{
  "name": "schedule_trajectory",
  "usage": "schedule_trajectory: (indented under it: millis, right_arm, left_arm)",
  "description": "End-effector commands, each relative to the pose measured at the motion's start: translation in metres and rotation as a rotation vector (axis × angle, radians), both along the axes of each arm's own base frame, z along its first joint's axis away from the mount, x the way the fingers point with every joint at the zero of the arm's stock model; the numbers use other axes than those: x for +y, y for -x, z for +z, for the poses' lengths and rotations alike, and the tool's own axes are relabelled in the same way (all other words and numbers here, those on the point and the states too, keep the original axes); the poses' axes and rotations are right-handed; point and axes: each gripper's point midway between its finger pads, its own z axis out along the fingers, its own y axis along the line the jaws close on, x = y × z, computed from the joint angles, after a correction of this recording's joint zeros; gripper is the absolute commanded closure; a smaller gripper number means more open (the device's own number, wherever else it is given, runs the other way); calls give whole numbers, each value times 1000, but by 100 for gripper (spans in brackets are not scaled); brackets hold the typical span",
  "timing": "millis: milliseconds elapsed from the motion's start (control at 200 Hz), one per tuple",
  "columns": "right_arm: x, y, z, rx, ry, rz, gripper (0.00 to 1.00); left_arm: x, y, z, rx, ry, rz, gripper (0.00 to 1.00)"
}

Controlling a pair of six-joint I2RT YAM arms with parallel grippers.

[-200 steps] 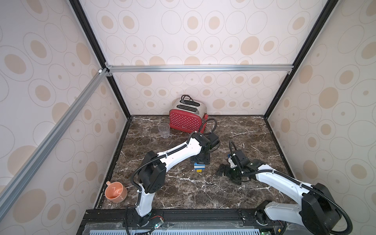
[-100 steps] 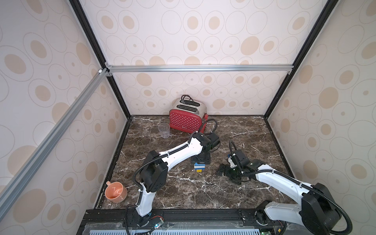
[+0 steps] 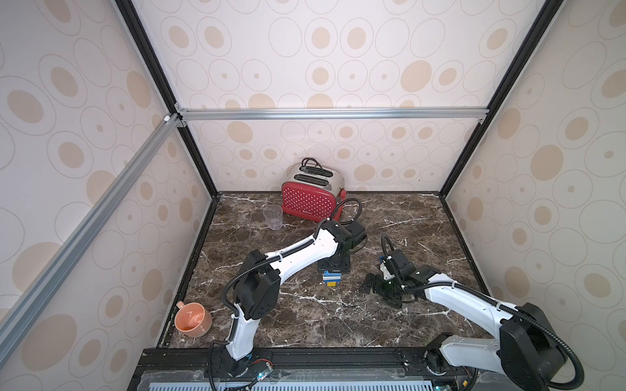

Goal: Assemble a carrot with lego
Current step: Assemble the lego brick with the lego brick.

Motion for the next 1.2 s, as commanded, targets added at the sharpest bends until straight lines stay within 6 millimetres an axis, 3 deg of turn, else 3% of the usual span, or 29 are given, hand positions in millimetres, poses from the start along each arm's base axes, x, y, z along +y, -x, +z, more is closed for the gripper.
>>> schedule_trajectory:
  millis: [0, 401, 521, 751, 961, 1192]
  right_arm:
    - [-3, 1, -5, 15, 10, -1, 1]
    - [-5, 1, -5, 15, 9, -1, 1]
    - [-6, 2, -6, 19, 12, -3, 1]
    - [-5, 0, -3, 13, 10, 2, 1]
    - [-6, 2, -6, 21, 14, 0, 1]
    - [-4, -2, -3, 13, 8, 2, 1]
  left_arm:
    - [0, 9, -8, 42, -21, 19, 46]
    - [1, 8, 2, 36, -27, 12, 46]
    - [-4, 2, 13, 8, -5, 9, 46]
    - [-1, 4, 4, 31, -30, 10, 46]
    - [6, 0, 21, -17, -45, 13, 46]
    - [7, 5, 12, 10, -41, 28, 46]
